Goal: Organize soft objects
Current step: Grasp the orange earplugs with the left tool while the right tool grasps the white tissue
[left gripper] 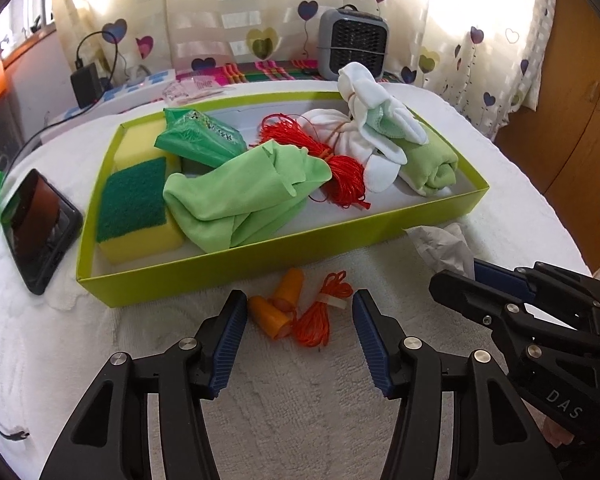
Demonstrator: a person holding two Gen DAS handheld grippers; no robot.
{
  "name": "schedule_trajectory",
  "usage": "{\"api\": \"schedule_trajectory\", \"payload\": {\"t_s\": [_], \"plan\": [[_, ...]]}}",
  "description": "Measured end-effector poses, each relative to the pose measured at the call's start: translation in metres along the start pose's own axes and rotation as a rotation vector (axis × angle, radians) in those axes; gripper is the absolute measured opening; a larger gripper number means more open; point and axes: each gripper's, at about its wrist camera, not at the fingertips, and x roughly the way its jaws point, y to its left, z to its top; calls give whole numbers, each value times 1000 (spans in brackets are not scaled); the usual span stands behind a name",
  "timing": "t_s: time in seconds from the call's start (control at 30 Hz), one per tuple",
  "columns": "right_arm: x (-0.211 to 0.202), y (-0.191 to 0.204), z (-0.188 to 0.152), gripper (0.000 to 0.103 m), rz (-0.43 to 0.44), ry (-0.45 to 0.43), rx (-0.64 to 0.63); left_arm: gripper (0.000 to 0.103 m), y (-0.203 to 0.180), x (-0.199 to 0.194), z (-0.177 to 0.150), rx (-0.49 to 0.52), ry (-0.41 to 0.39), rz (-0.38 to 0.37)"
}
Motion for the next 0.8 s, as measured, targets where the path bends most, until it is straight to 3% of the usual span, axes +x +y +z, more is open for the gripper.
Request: {"api": "schedule_trajectory", "payload": {"t_s": [0.2, 0.63, 0.8], "plan": [[0, -3, 0, 21, 8, 0, 15, 52, -4, 1, -2, 22, -17, 21], [0, -2, 0, 21, 10, 2, 14, 22, 6, -1, -3, -16, -37, 53], [1, -2, 0, 21, 8, 4, 14, 22, 7, -2, -3, -17, -39, 52]]}}
